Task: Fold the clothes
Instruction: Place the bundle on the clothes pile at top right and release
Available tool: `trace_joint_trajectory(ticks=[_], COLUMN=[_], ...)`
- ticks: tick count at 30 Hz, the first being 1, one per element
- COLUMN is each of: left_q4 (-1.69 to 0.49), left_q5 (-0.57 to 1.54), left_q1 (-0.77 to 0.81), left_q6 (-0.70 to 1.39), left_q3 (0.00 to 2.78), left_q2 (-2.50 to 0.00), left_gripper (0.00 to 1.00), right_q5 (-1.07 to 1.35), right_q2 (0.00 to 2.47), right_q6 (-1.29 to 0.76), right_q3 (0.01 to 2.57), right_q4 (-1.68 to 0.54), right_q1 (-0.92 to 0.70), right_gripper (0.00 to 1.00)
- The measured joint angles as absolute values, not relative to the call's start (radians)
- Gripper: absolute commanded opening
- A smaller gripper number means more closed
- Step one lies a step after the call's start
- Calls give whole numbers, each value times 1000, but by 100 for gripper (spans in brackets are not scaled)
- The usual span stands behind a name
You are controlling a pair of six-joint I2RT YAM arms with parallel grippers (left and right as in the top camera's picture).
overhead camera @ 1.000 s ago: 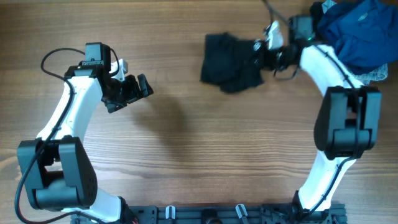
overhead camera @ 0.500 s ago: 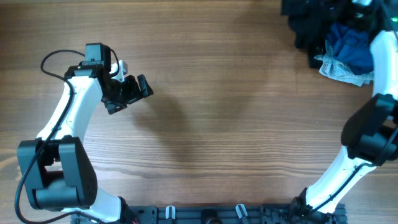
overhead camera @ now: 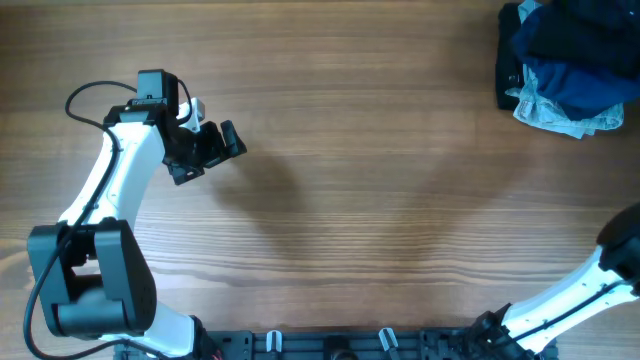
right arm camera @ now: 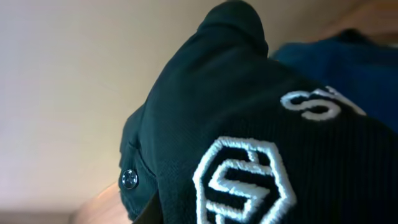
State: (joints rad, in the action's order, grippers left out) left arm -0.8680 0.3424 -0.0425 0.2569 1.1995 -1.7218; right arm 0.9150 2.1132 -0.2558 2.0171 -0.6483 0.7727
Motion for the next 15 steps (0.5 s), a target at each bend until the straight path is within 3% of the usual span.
trace_joint_trajectory(ticks=[3,7,9,12,15], left_q4=[-868,-880,-889,-891,-895], left_q5=[342,342,342,342,342], left_q1=[-43,-43,-43,-43,-43], left_q6=[257,257,257,257,257], left_q3=[1200,1200,1200,1200,1200], left_q2=[-1722,-1722,-1722,-1722,-1722], left_gripper=[100,100,100,100,100], right_q5=[823,697,619,498,423], right_q2=[2113,2122,2136,2147,2147], right_q6=[-158,-106,-100,-107,-130], right_q3=[2019,2016,2016,2012,2012], right_q4=[-726,-717,-722,-728,-741], right_q1=[781,760,760,761,761], right_gripper=[7,62,73,100,99])
